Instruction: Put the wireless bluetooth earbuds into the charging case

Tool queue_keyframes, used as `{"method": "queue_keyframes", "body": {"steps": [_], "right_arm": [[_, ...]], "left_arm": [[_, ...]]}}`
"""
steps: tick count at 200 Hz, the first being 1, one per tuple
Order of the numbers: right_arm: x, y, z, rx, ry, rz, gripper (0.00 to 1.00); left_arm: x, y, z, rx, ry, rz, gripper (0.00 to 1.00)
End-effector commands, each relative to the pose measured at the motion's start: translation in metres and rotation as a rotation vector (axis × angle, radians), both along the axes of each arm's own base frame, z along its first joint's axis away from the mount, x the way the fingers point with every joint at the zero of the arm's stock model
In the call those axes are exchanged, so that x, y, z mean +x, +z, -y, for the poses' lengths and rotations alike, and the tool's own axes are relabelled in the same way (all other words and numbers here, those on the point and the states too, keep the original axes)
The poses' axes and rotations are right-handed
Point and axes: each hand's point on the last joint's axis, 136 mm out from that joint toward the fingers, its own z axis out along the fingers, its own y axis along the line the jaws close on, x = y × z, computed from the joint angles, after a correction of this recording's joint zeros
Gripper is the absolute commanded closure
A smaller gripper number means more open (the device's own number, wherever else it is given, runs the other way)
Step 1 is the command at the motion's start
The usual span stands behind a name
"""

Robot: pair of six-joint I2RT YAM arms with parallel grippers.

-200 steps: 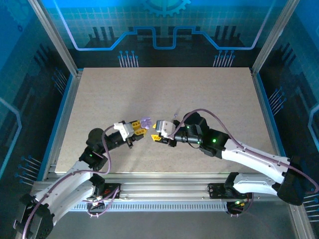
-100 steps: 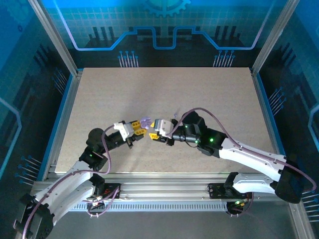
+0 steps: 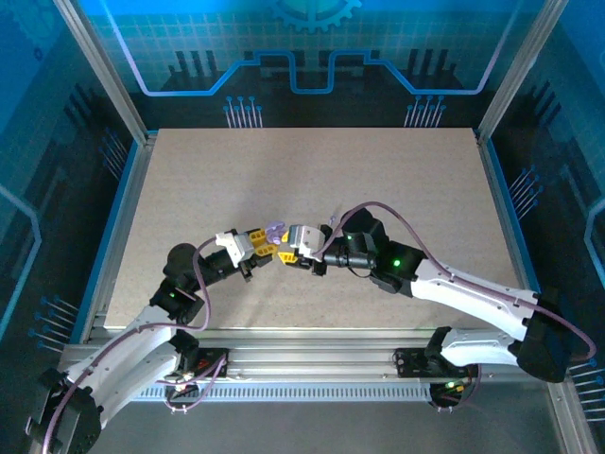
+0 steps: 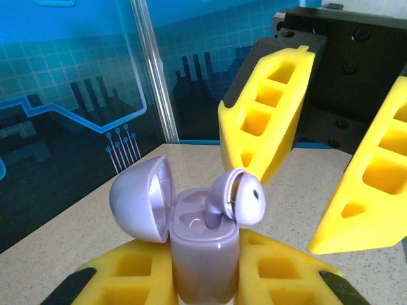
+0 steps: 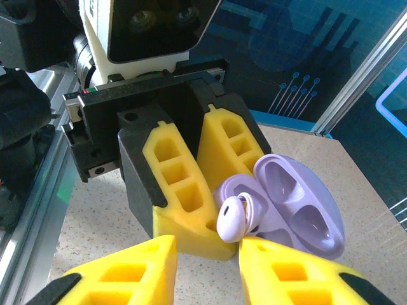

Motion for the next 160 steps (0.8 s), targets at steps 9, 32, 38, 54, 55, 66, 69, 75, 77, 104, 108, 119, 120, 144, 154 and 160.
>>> {"method": "queue_keyframes", "body": {"steps": [9,32,38,54,55,66,69,75,77,104,108,119,120,144,154,160], "right_arm": [[-0.005,0.025,-0.013,0.064,0.047,0.025,0.7],[-0.007,0.026,-0.015,0.062,0.057,0.025,0.72],[-0.008,0.027,-0.014,0.061,0.056,0.027,0.72],[-0.007,0.026,-0.013,0.06,0.049,0.027,0.72],[-0.007,0.026,-0.013,0.06,0.048,0.028,0.72],[-0.007,0.026,-0.014,0.058,0.045,0.025,0.72],[-0.006,0.025,-0.014,0.057,0.045,0.027,0.72],[-0.007,0.025,-0.014,0.057,0.046,0.026,0.72],[-0.007,0.026,-0.014,0.058,0.047,0.027,0.72],[-0.01,0.029,-0.007,0.064,0.04,0.037,0.72],[-0.009,0.029,-0.005,0.064,0.033,0.038,0.72],[-0.009,0.03,0.002,0.072,0.014,0.029,0.71],[-0.008,0.03,0.003,0.073,0.01,0.028,0.71],[-0.002,0.033,0.022,0.094,-0.052,-0.025,0.69],[0.003,0.033,0.03,0.097,-0.089,-0.068,0.69],[0.006,0.03,0.033,0.095,-0.108,-0.098,0.68]], "left_arm": [[-0.001,0.002,-0.001,-0.009,0.001,0.01,0.88],[-0.001,0.001,-0.001,-0.008,0.003,0.008,0.88],[-0.002,0.002,-0.001,-0.008,0.004,0.01,0.88],[-0.002,0.001,-0.001,-0.008,0.003,0.008,0.88],[-0.002,0.001,-0.001,-0.008,0.003,0.009,0.88],[-0.002,0.001,-0.001,-0.009,0.002,0.007,0.88],[-0.002,0.001,-0.001,-0.01,0.0,0.01,0.88],[-0.003,0.002,-0.001,-0.012,0.0,0.011,0.88],[-0.002,0.002,-0.001,-0.012,0.001,0.01,0.88],[-0.004,0.003,-0.002,-0.019,0.002,0.015,0.88],[-0.004,0.003,-0.003,-0.02,0.004,0.015,0.88],[-0.005,0.003,-0.003,-0.021,0.002,0.014,0.88],[-0.005,0.003,-0.003,-0.02,0.002,0.014,0.88],[-0.001,-0.001,-0.004,-0.022,0.022,-0.008,0.88],[0.003,-0.002,-0.006,-0.025,0.042,-0.024,0.88],[0.006,-0.005,-0.007,-0.024,0.057,-0.035,0.88]]}}
